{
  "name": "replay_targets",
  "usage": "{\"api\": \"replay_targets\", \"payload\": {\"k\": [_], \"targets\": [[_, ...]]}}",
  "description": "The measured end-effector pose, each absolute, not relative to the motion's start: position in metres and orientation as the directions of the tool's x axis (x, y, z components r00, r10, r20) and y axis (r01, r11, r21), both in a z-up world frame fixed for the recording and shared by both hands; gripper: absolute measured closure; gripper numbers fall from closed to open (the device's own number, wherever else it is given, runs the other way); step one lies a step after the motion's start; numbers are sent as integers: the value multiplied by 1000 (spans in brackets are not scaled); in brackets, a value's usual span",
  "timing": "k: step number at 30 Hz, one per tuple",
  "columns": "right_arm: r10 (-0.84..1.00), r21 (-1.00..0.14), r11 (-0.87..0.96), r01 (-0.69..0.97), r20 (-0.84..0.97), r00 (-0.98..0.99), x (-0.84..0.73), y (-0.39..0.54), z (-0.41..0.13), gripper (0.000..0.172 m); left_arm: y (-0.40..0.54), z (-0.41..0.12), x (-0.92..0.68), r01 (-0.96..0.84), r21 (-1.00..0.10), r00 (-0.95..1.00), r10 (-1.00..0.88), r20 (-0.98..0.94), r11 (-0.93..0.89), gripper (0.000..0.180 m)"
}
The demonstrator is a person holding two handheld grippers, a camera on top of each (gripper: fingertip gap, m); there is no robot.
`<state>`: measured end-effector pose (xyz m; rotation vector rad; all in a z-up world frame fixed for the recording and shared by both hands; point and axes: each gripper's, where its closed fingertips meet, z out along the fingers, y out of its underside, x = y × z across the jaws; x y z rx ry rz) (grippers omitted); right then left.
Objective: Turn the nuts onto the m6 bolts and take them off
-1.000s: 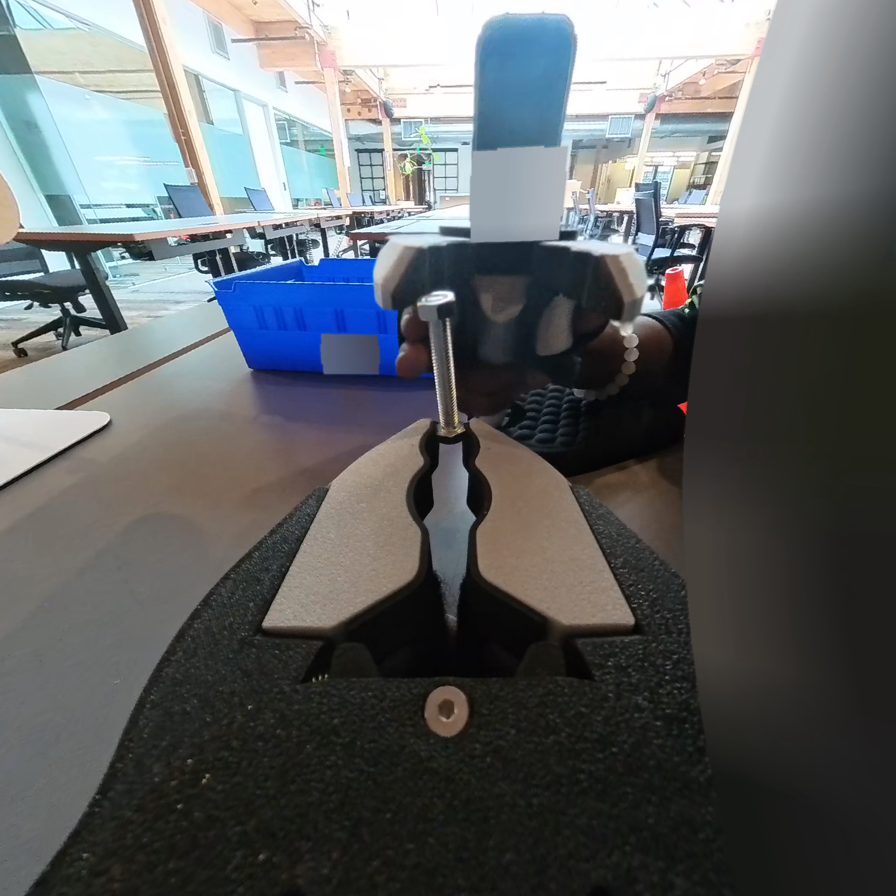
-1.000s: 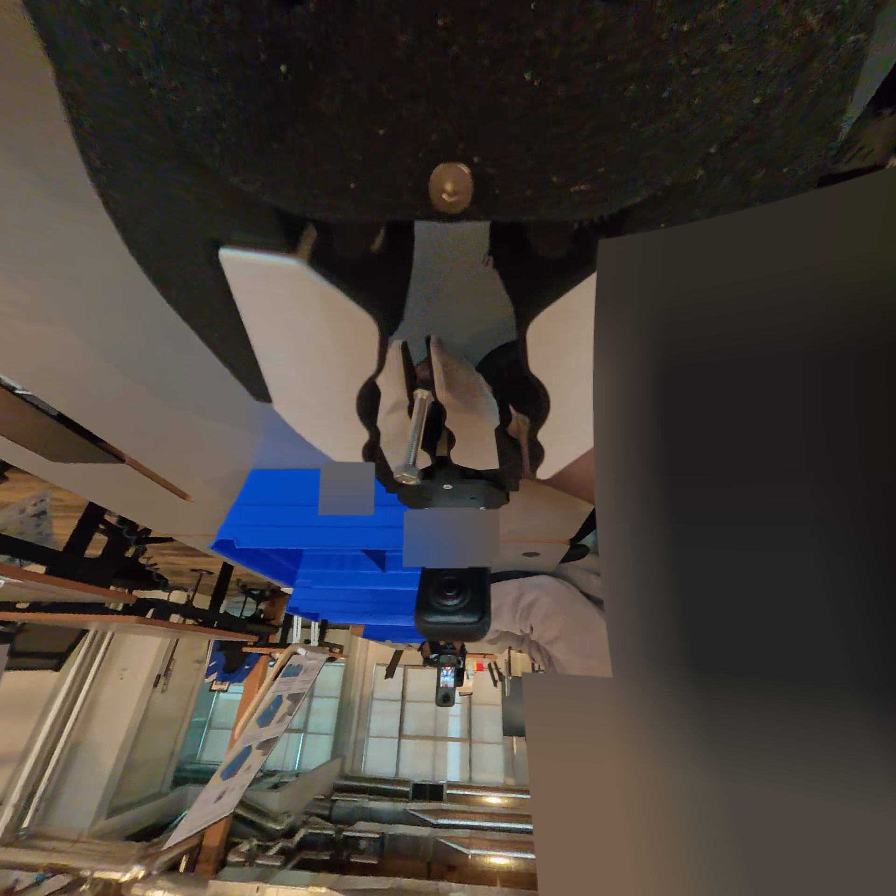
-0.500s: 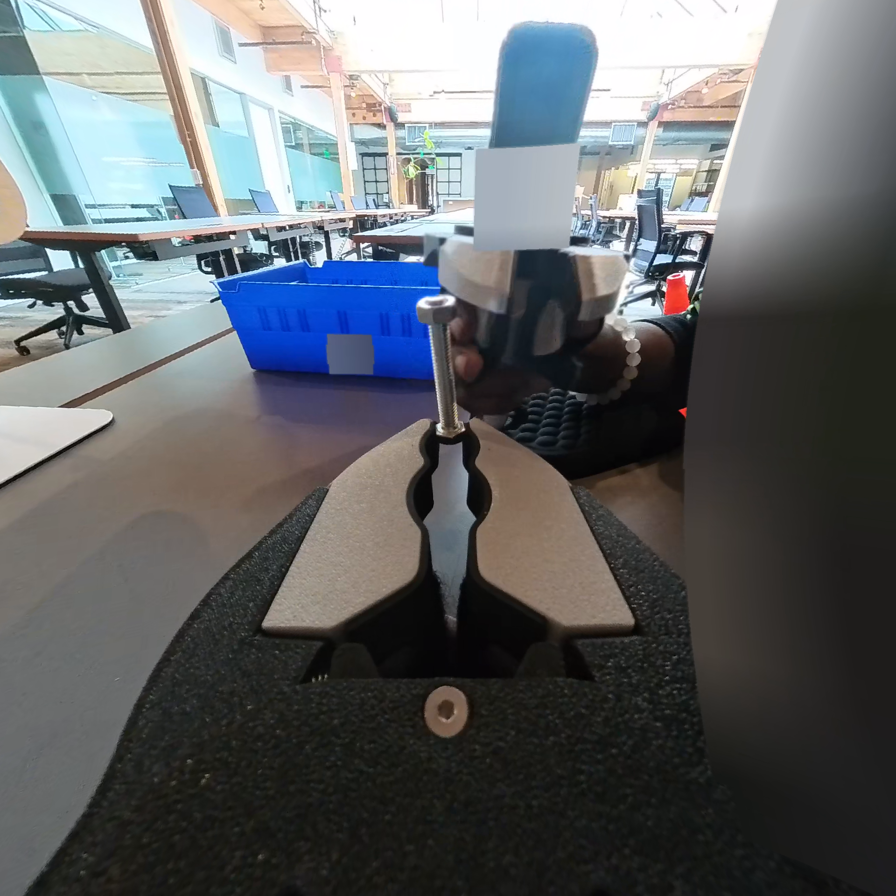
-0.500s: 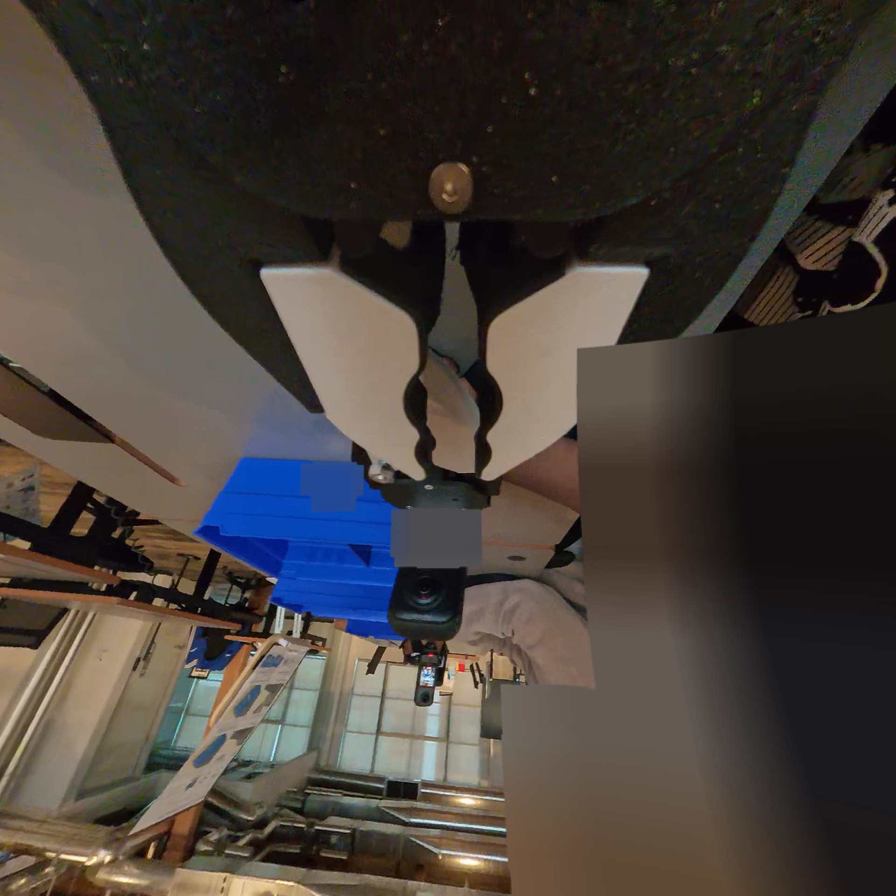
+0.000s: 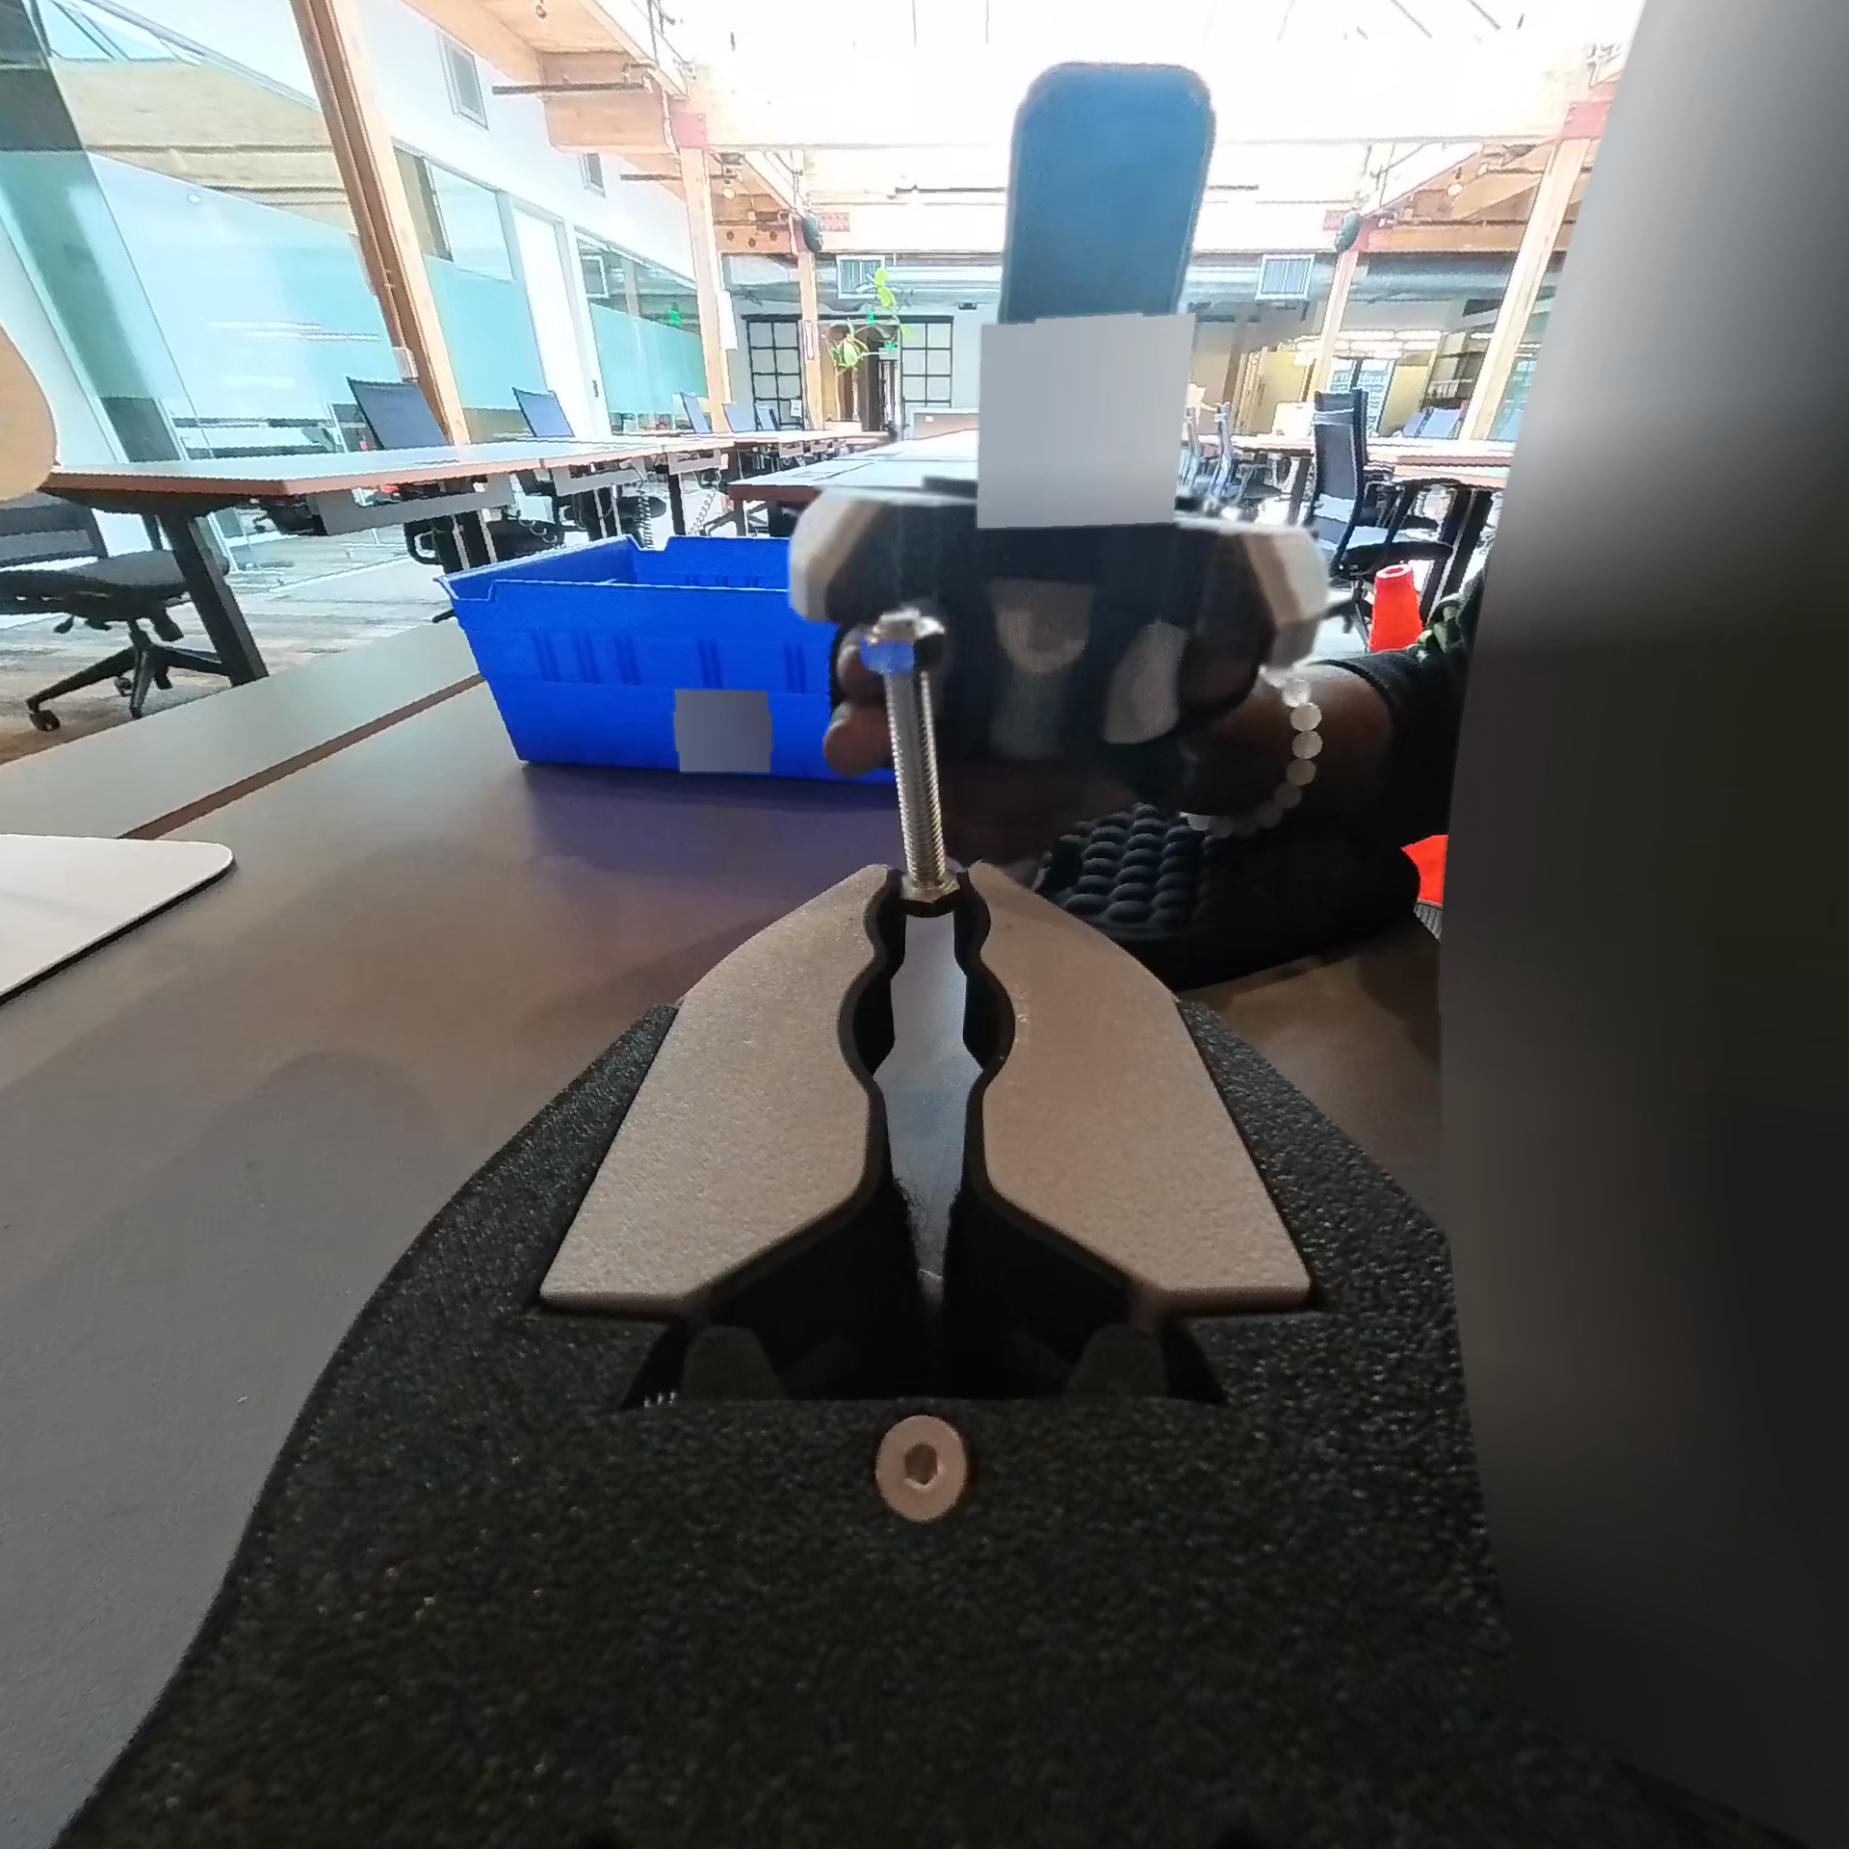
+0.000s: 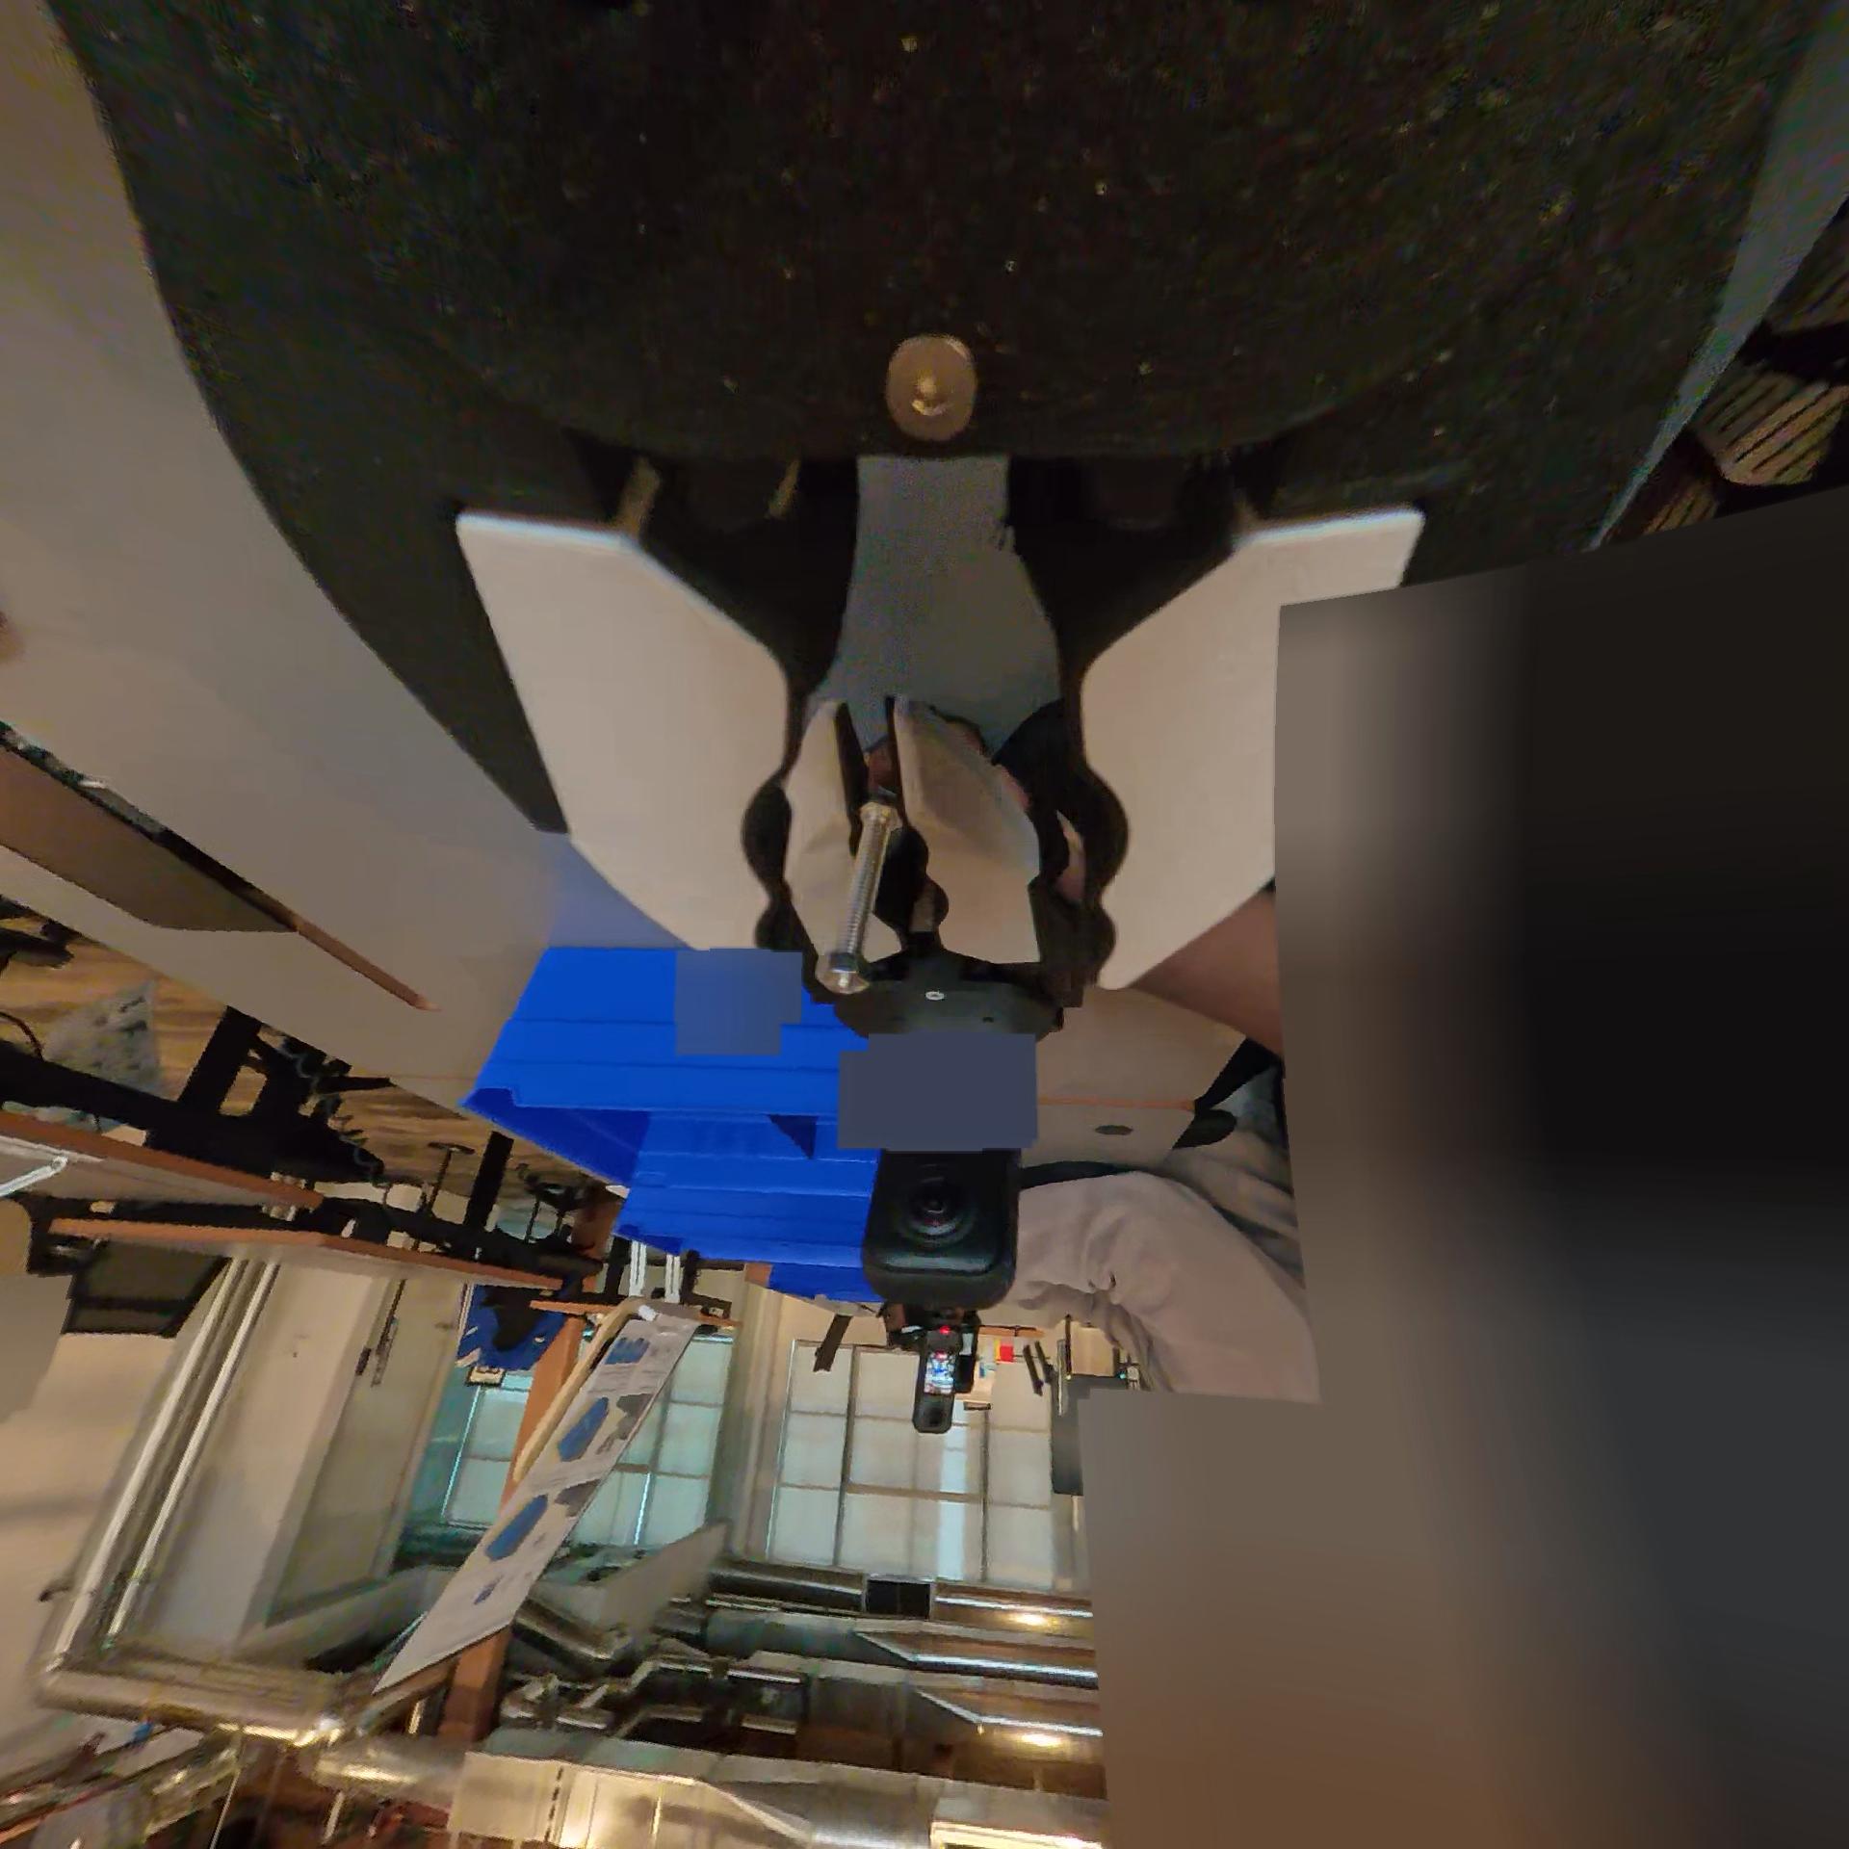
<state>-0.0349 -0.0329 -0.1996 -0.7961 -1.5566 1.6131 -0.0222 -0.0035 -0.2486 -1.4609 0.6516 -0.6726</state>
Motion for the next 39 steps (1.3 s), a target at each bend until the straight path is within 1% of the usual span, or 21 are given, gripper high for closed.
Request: {"api": "replay_targets", "payload": {"k": [2,4,5,7,10,12,15,17,20,21,23,27,28,30,32,34,35,36,37,38,39], "targets": [[834,-997,27,-76,65,-548,-35,-37,-203,121,-3,-249,-22,16,-1000,661,-750,10,0,172],[812,-994,52,-99,100,-575,-28,-42,-202,154,-3,-248,-23,17,-1000,662,-749,12,0,172],[811,-993,52,-109,106,-575,-27,-42,-201,158,-3,-248,-23,19,-1000,662,-749,13,-1,172],[827,-994,43,-105,94,-554,-29,-37,-200,153,-3,-248,-23,18,-1000,662,-749,12,0,172],[850,-997,15,-81,55,-523,-37,-32,-202,113,-4,-248,-23,18,-1000,661,-750,13,-1,172],[840,-998,24,-58,52,-540,-37,-36,-206,118,-4,-249,-23,17,-1000,661,-750,12,-1,172],[812,-996,37,-84,79,-579,-28,-42,-203,158,-3,-248,-23,19,-1000,663,-749,14,-1,172],[827,-996,20,-83,63,-558,-31,-37,-202,154,-4,-248,-23,19,-1000,662,-749,14,-2,172],[847,-998,0,-65,35,-531,-38,-33,-204,113,-4,-249,-23,16,-1000,661,-750,12,-1,171],[843,-999,4,-47,29,-537,-39,-35,-207,109,-4,-249,-23,17,-1000,661,-750,12,-1,171],[829,-999,23,-40,42,-557,-36,-39,-209,128,-4,-248,-23,17,-1000,660,-752,11,0,172],[836,-998,27,-52,51,-546,-33,-33,-208,153,-4,-250,-21,3,-1000,660,-751,2,0,171],[833,-998,3,-64,38,-552,-32,-33,-205,154,-3,-249,-23,16,-1000,663,-749,13,-4,172],[845,-997,5,-73,44,-534,-33,-30,-203,150,-3,-247,-25,38,-999,666,-746,27,-2,172],[859,-996,16,-84,57,-509,-36,-28,-203,127,-3,-248,-24,29,-1000,664,-747,21,-3,171],[844,-997,17,-78,56,-534,-36,-34,-204,118,-3,-248,-24,22,-1000,663,-748,17,-3,171],[835,-997,22,-77,60,-547,-35,-37,-204,121,-3,-248,-24,25,-1000,664,-747,19,-3,172],[834,-996,33,-79,71,-547,-34,-38,-204,132,-3,-248,-25,30,-1000,666,-746,22,-3,172],[823,-995,51,-87,91,-561,-31,-40,-205,150,-3,-247,-25,33,-999,667,-744,24,-3,172],[818,-994,57,-95,101,-566,-29,-40,-204,160,-3,-247,-25,34,-999,667,-744,25,-3,172],[825,-994,51,-97,97,-557,-28,-38,-202,160,-3,-247,-25,31,-1000,667,-745,24,-3,172]]}}
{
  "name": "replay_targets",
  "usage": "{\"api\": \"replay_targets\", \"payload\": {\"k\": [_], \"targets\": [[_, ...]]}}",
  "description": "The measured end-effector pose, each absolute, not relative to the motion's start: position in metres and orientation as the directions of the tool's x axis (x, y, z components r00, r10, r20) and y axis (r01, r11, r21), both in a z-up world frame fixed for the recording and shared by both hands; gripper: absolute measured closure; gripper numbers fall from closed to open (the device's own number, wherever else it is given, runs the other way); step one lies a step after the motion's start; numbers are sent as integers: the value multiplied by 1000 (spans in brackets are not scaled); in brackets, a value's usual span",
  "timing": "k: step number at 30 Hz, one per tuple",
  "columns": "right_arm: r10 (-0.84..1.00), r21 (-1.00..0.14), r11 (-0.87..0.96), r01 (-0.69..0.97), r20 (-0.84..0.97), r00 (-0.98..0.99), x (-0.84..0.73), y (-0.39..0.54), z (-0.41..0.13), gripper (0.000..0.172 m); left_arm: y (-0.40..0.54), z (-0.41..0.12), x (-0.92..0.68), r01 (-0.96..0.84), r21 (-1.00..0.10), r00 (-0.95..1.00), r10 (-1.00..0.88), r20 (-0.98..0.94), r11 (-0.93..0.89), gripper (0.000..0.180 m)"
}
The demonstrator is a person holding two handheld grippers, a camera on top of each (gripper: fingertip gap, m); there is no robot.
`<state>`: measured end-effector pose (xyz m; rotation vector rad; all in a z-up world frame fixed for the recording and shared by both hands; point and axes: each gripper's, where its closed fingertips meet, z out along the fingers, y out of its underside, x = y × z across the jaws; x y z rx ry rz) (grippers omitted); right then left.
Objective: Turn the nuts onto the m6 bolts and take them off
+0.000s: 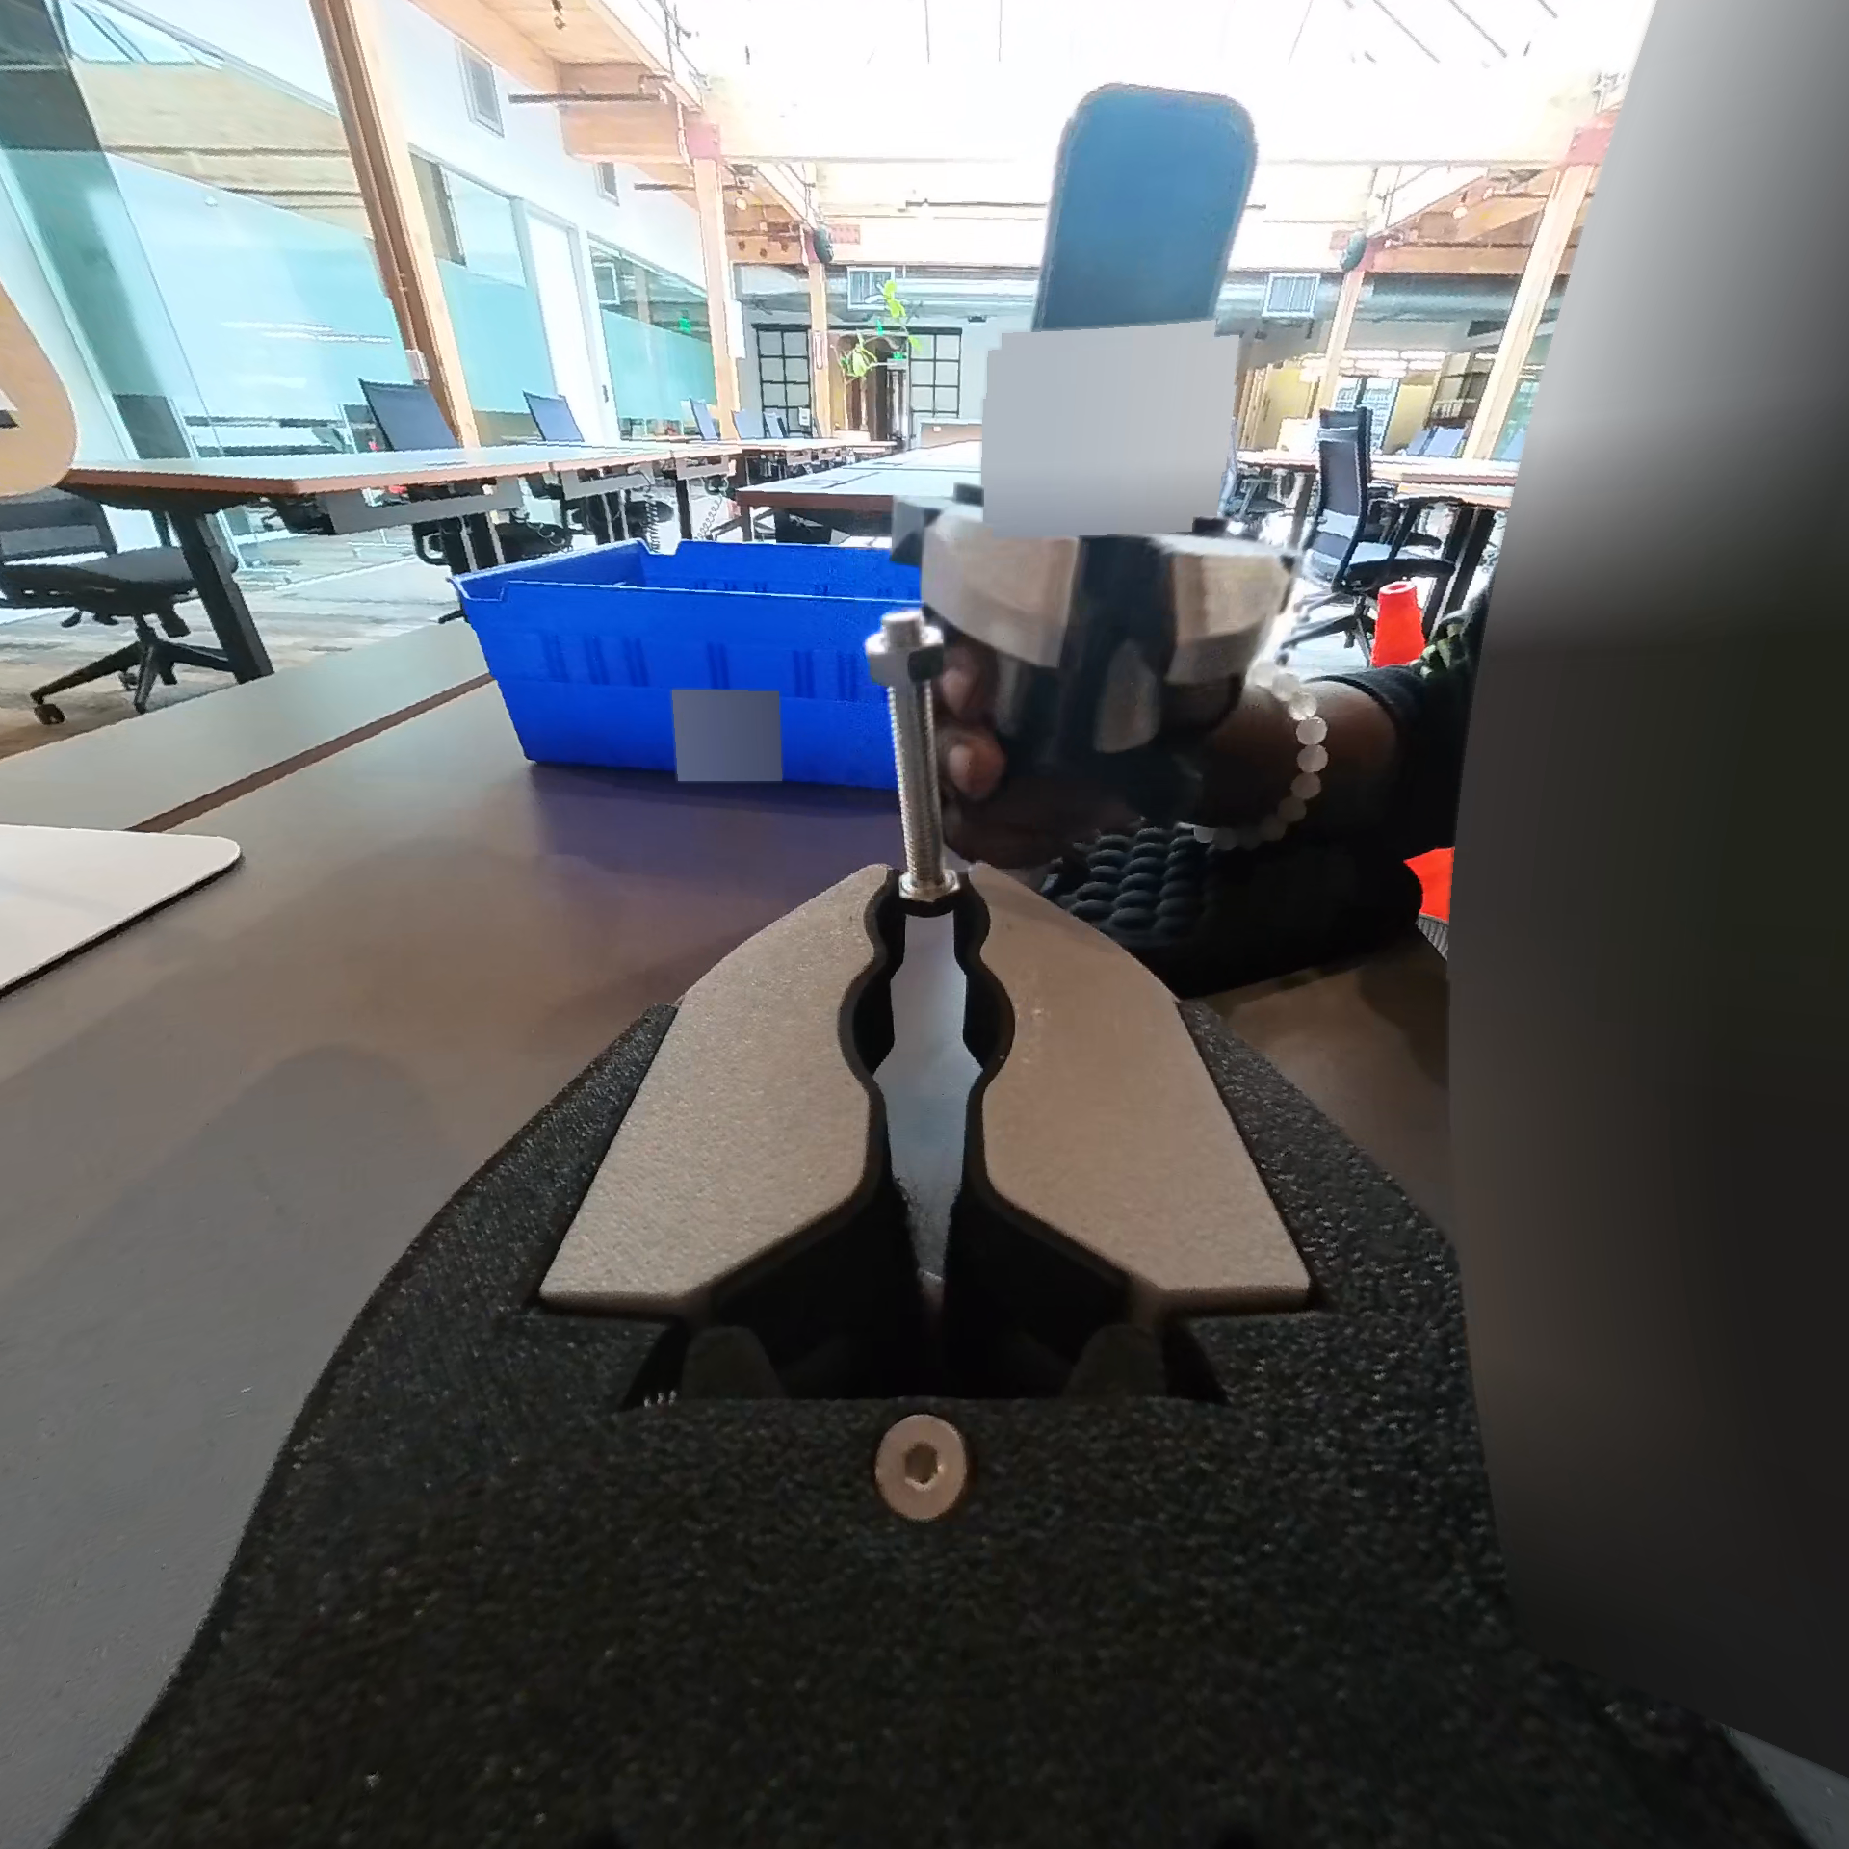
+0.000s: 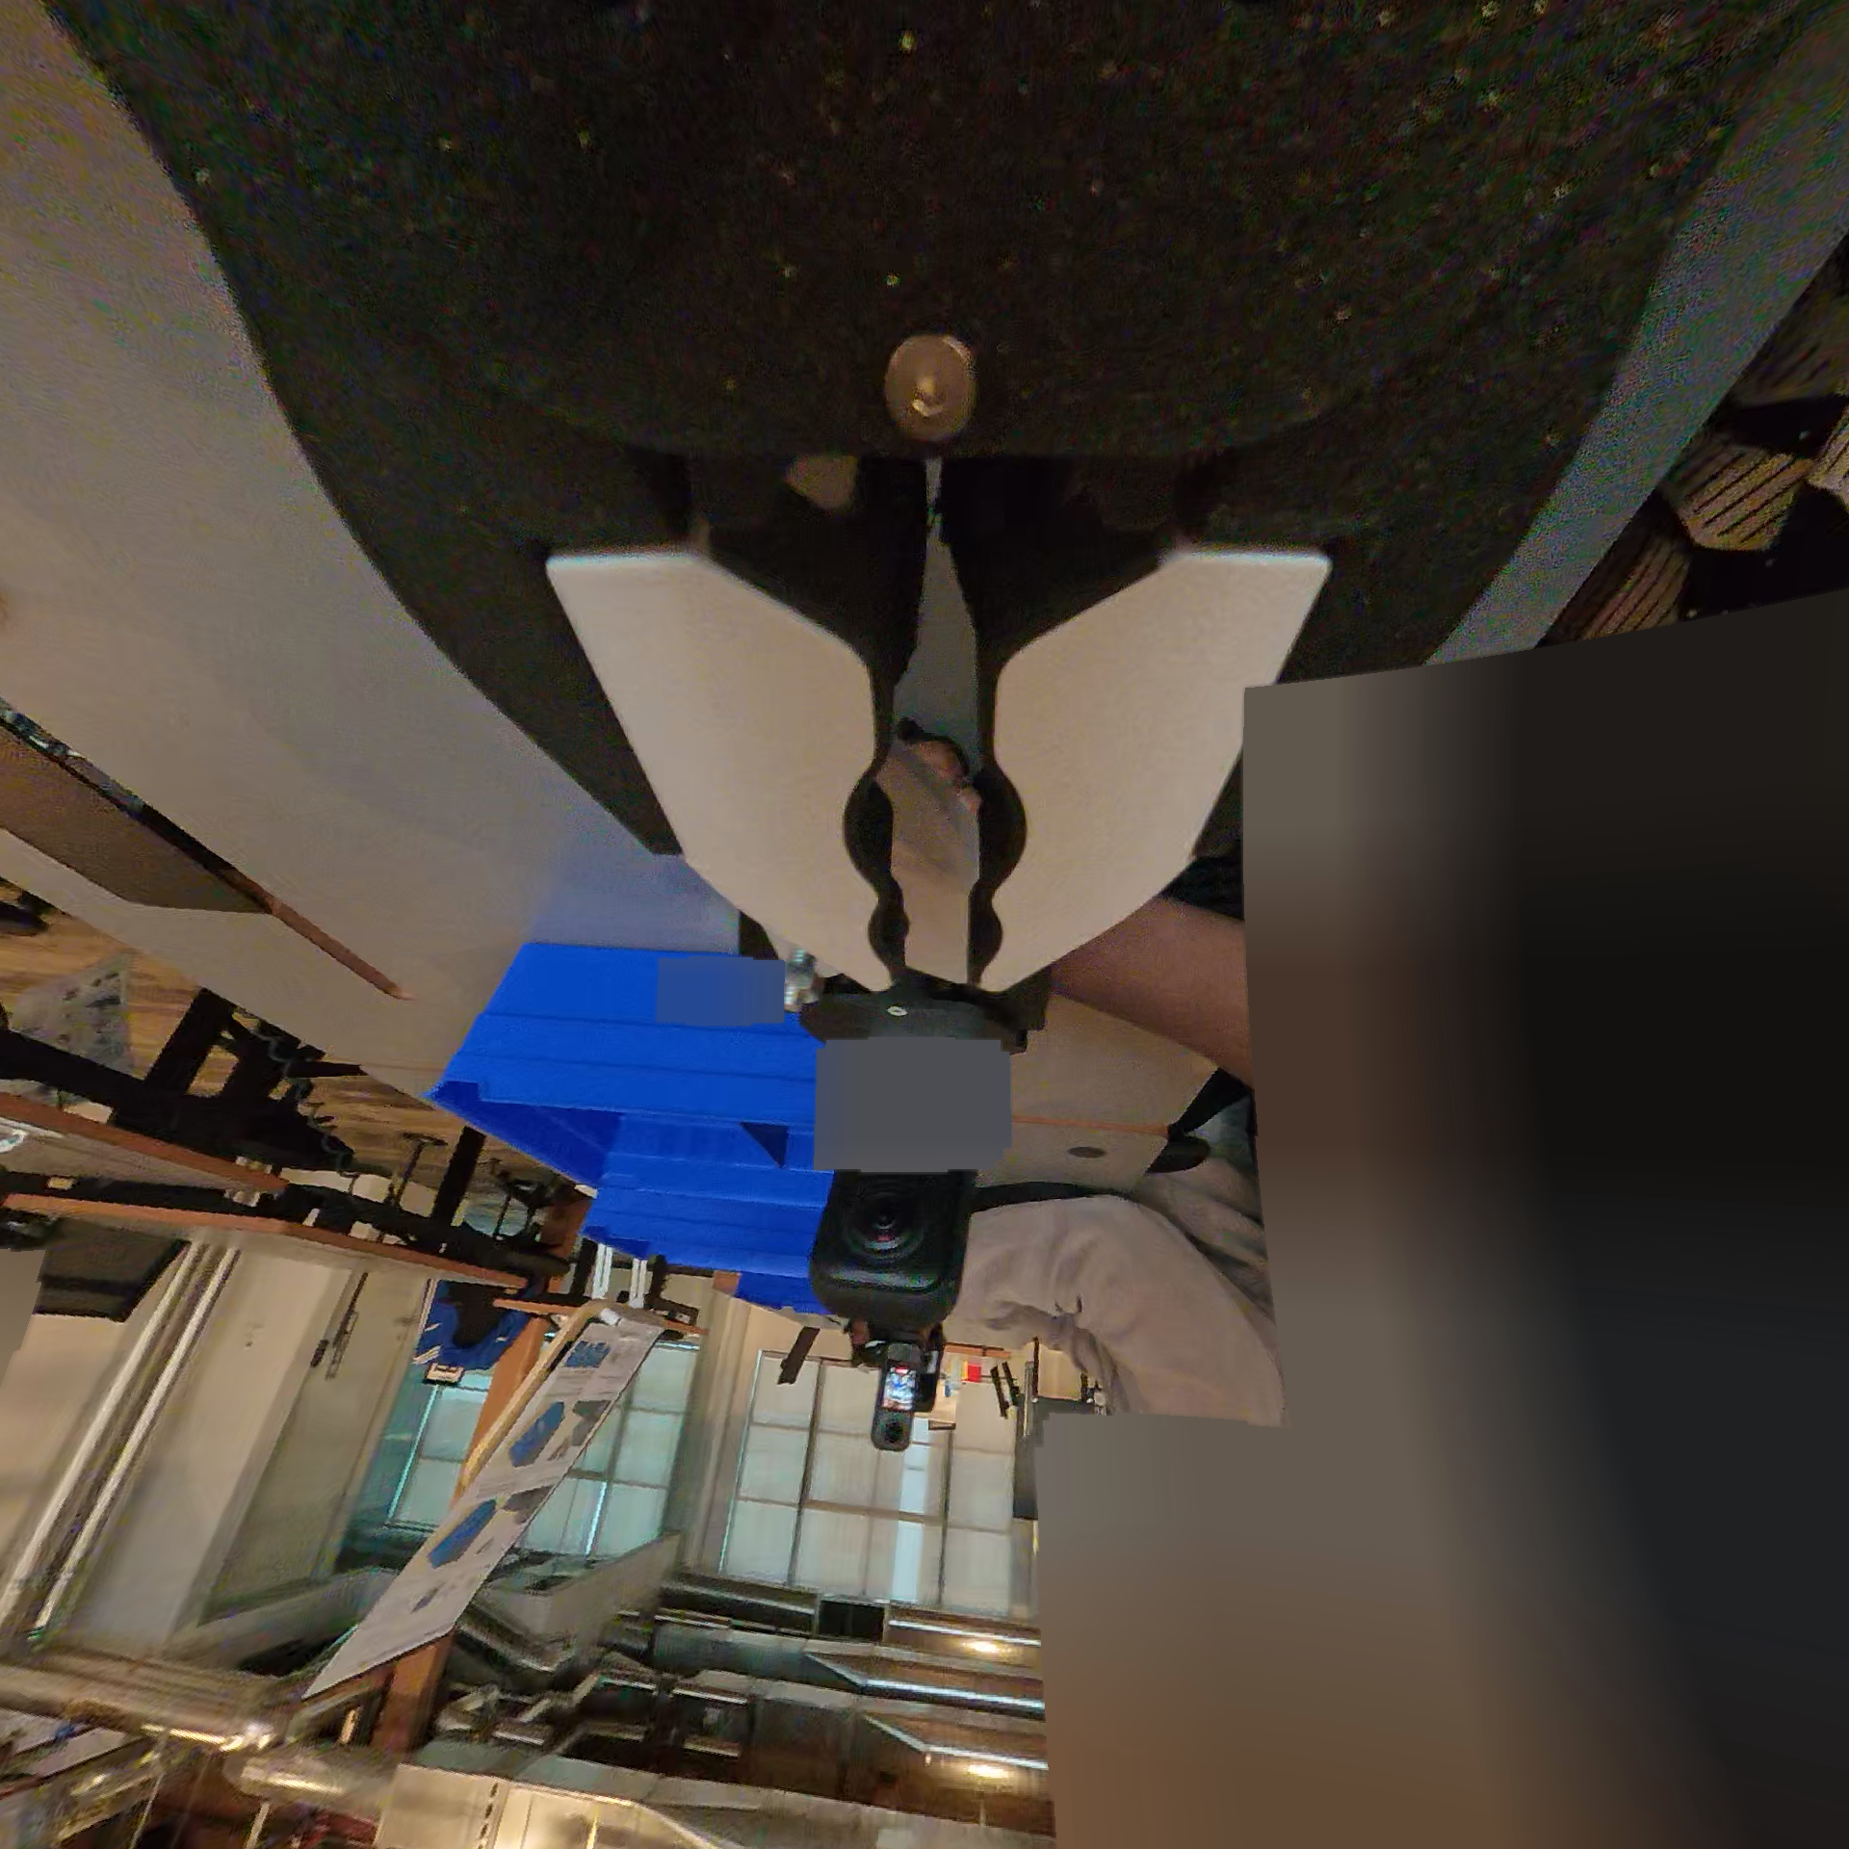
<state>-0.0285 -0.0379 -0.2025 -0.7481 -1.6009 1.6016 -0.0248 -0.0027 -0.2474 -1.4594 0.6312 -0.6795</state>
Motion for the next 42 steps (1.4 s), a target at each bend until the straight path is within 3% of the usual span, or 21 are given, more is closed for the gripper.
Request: {"api": "replay_targets", "payload": {"k": [2,4,5,7,9,11,14,16,20,22,24,26,27,29,30,32,35,37,39,40,42], "targets": [[842,-995,27,-101,77,-534,-31,-32,-200,152,-3,-248,-24,27,-1000,666,-746,21,-4,172],[855,-994,5,-112,62,-514,-35,-30,-197,121,-3,-248,-24,28,-1000,666,-746,21,-4,172],[850,-994,5,-107,61,-523,-36,-32,-198,115,-3,-248,-24,28,-1000,666,-745,21,-4,172],[833,-995,29,-95,77,-548,-34,-38,-201,123,-3,-248,-25,28,-1000,667,-744,22,-5,172],[810,-993,57,-101,105,-577,-28,-44,-202,156,-2,-248,-25,32,-999,669,-743,24,-4,172],[818,-994,48,-102,98,-567,-28,-41,-201,158,-2,-248,-25,31,-1000,668,-744,24,-4,172],[855,-993,24,-114,79,-512,-35,-32,-198,119,-3,-248,-25,28,-1000,668,-744,22,-5,172],[850,-996,25,-88,68,-523,-37,-34,-202,109,-2,-248,-25,30,-1000,668,-744,23,-5,172],[815,-992,63,-112,115,-568,-28,-43,-201,156,-2,-248,-25,32,-999,669,-743,25,-5,172],[832,-993,53,-109,104,-546,-30,-39,-200,150,-2,-248,-25,30,-1000,669,-743,24,-5,172],[855,-994,30,-107,81,-512,-36,-33,-199,118,-2,-248,-25,29,-1000,668,-744,24,-5,172],[849,-996,28,-90,71,-524,-37,-35,-202,109,-2,-248,-24,29,-1000,668,-744,23,-5,172],[840,-996,35,-84,75,-538,-36,-38,-203,115,-2,-248,-24,29,-1000,668,-743,23,-5,172],[814,-993,62,-98,107,-571,-29,-44,-203,152,-2,-248,-25,31,-1000,669,-743,25,-5,172],[812,-992,63,-110,115,-572,-27,-44,-202,157,-2,-248,-25,32,-999,670,-742,26,-5,172],[828,-993,54,-109,106,-550,-29,-39,-200,153,-2,-248,-25,31,-1000,670,-742,25,-5,172],[858,-994,29,-101,76,-507,-37,-32,-200,114,-2,-248,-25,31,-1000,670,-742,25,-5,172],[849,-996,33,-77,68,-524,-38,-35,-204,109,-2,-248,-25,32,-999,670,-742,25,-6,172],[838,-996,48,-76,81,-540,-35,-39,-205,125,-2,-248,-25,32,-999,669,-743,25,-6,172],[823,-995,61,-83,97,-559,-31,-42,-205,146,-2,-248,-25,33,-999,670,-742,26,-6,172],[821,-994,58,-96,102,-562,-29,-41,-202,157,-2,-248,-25,34,-999,670,-741,28,-6,172]]}}
